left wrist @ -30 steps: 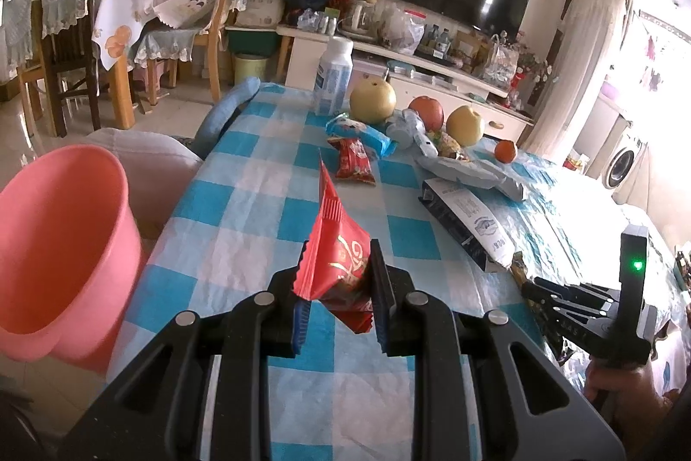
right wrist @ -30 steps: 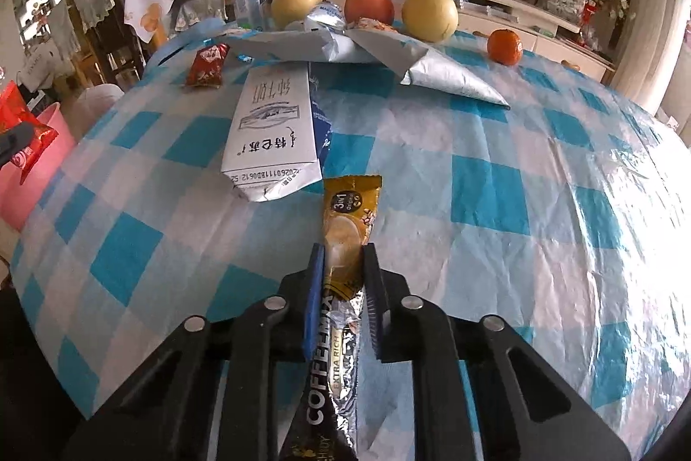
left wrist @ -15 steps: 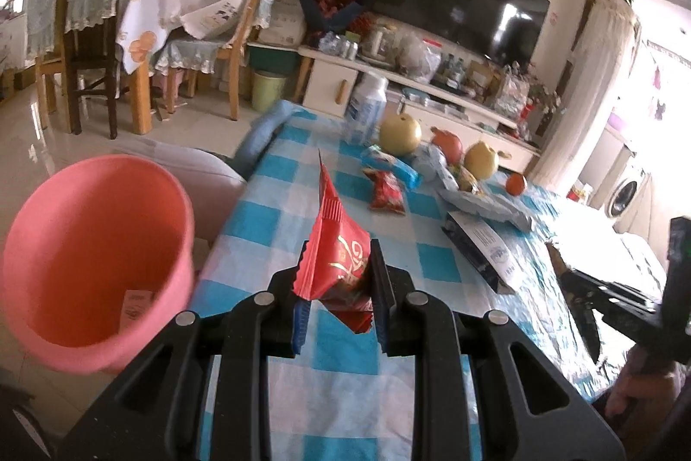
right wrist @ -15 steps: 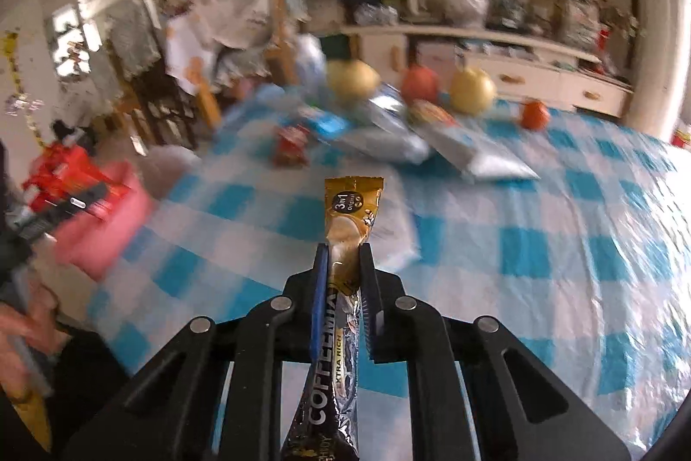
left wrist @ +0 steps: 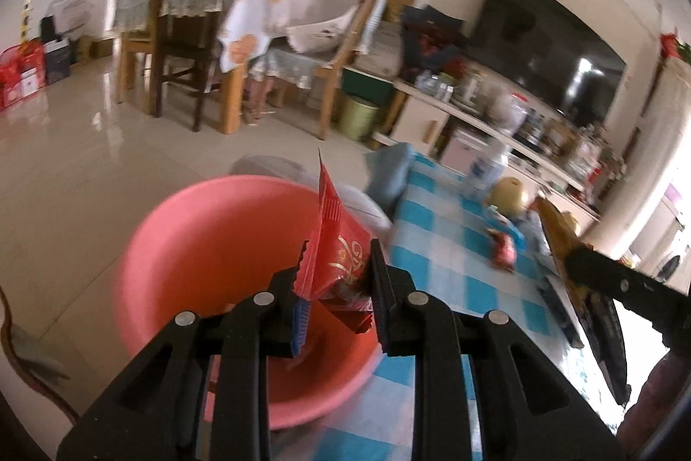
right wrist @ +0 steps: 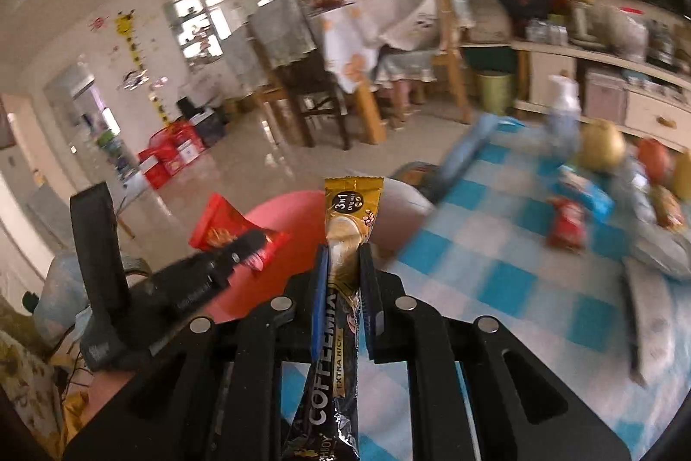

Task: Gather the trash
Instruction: 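Release the red wrapper into the pink bucket with left tool while right tool drops the COFFEEMIX stick, then move both open tools back toward the remaining items on the table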

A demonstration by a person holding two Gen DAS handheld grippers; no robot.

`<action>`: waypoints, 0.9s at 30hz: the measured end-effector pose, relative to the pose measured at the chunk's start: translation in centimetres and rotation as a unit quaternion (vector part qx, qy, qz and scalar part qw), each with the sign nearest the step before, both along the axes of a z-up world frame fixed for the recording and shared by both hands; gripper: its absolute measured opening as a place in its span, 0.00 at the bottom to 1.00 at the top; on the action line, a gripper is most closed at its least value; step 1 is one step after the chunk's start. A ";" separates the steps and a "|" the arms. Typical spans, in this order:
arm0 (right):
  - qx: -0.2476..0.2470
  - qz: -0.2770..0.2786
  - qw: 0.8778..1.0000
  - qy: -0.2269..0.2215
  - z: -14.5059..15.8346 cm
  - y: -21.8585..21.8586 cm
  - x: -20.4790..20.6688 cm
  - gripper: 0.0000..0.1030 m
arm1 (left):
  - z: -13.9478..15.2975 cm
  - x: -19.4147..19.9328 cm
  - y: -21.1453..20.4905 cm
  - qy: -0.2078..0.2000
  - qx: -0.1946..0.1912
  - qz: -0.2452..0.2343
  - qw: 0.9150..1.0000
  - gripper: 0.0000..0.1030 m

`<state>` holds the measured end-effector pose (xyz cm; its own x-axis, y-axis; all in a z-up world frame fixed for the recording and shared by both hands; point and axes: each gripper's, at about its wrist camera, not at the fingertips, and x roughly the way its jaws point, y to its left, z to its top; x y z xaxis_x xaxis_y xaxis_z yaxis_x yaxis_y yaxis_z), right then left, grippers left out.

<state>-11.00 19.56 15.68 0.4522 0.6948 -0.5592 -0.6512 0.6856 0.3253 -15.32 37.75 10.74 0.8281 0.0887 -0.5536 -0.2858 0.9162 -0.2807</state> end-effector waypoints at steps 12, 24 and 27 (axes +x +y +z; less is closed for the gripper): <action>0.004 0.044 0.999 0.002 -1.1 11.1 3.4 0.15 | -2.0 1.4 4.3 0.027 -0.005 0.019 0.999 0.25; 0.002 -0.009 1.000 -0.007 -3.8 9.2 3.9 0.84 | -3.8 2.2 5.7 0.073 0.019 0.046 0.996 0.66; -0.006 -0.021 1.000 -0.022 -3.8 7.2 3.0 0.85 | -3.3 1.8 5.1 0.066 0.032 0.043 0.996 0.69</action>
